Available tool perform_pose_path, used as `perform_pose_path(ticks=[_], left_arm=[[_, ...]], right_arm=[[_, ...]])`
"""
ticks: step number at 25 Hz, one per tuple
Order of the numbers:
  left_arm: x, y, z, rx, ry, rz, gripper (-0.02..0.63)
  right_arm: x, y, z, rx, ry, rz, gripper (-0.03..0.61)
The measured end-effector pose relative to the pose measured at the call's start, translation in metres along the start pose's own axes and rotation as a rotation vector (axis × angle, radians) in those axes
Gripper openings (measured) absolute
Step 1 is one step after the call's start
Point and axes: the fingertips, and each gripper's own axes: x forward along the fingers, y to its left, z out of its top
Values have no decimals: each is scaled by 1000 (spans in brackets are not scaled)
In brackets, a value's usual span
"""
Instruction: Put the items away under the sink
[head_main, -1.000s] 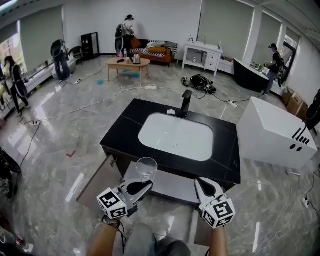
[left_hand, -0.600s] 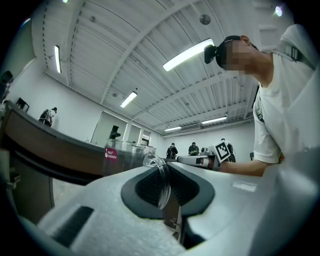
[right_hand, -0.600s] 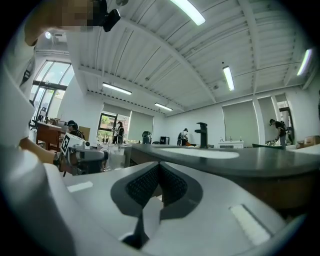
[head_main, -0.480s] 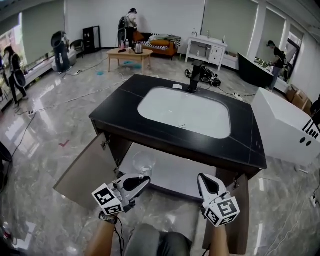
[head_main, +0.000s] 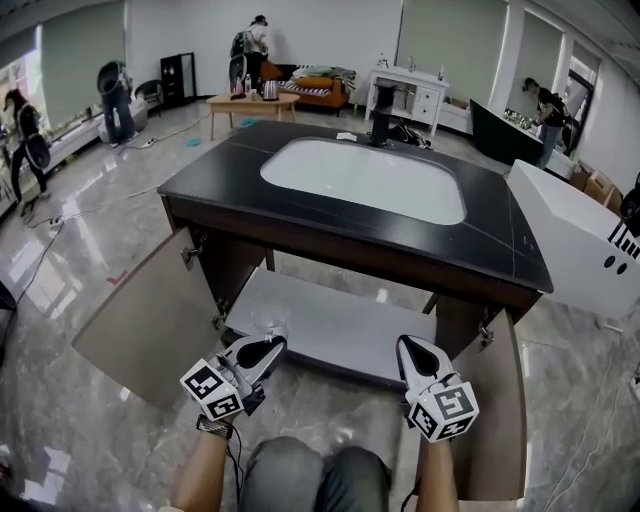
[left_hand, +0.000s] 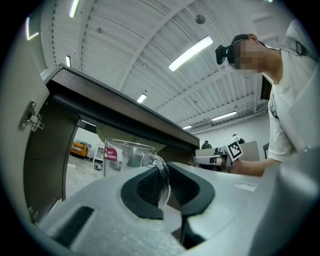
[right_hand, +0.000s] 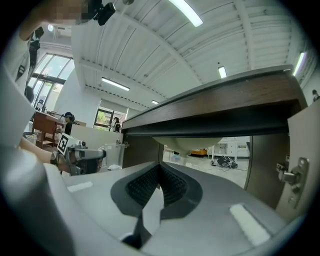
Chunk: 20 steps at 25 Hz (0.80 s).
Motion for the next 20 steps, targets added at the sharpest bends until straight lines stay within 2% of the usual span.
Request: perform_pose_path(ticks=[6, 12, 16, 20], left_arm=[[8, 9, -22, 4, -13, 8, 23], [25, 47, -61, -2, 0, 69, 23], [36, 82, -102, -27, 31, 116, 25], [54, 105, -144, -36, 93, 115, 23]], right_arm=[[-10, -7, -17, -12, 14, -28, 8], [-9, -12, -44, 5, 23, -51, 8], [-5, -6, -64, 5, 47, -39, 8], [-4, -4, -89, 18, 85, -52, 8]])
